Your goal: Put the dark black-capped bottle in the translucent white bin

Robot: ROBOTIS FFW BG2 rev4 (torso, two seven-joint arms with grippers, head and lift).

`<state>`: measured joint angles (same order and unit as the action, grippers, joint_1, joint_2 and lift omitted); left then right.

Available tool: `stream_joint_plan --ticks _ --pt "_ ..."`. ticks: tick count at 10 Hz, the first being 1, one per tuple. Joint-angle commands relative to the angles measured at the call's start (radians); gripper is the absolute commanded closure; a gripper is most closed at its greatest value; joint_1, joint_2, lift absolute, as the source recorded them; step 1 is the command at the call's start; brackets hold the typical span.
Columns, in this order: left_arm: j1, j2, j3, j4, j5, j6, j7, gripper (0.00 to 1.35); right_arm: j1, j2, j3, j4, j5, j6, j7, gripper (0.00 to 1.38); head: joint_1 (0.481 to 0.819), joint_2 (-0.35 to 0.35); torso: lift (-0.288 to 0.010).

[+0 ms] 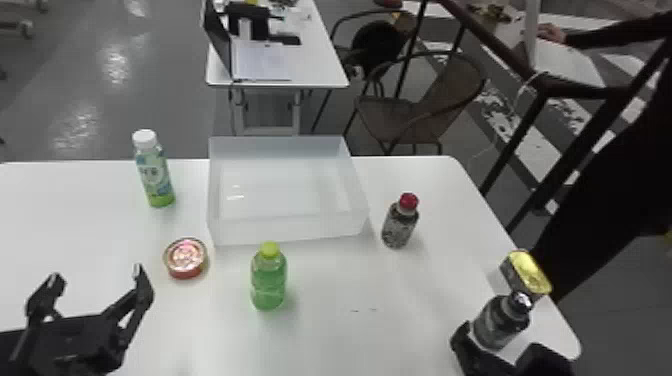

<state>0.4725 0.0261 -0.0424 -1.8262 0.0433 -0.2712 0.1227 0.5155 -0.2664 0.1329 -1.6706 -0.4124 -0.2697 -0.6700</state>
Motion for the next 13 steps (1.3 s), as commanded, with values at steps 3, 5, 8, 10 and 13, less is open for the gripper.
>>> stream_joint_plan --ticks 3,5,8,10,13 --pt "0.005 -0.009 0.006 -0.001 0.000 -0.002 0.000 0.26 -0.040 0.003 -0.073 0.038 0.024 0.030 0.075 0.03 0.695 -0.207 -0.065" --pt "0.006 -0.009 0.007 -0.001 0.000 -0.002 0.000 0.26 -0.068 0.032 -0.134 0.078 0.049 0.035 0.170 0.03 0.695 -0.222 -0.065" --pt "0.008 -0.008 0.009 0.001 0.001 -0.003 0.000 0.26 -0.140 0.144 -0.315 0.146 0.153 0.064 0.441 0.04 0.695 -0.224 -0.065" --pt "0.006 -0.009 0.007 0.001 0.000 -0.003 0.000 0.26 -0.161 0.193 -0.398 0.170 0.207 0.073 0.561 0.30 0.695 -0.241 -0.065" --pt "0.005 -0.011 0.009 -0.001 -0.002 -0.005 -0.002 0.26 -0.166 0.191 -0.400 0.196 0.201 0.073 0.579 0.68 0.695 -0.257 -0.065"
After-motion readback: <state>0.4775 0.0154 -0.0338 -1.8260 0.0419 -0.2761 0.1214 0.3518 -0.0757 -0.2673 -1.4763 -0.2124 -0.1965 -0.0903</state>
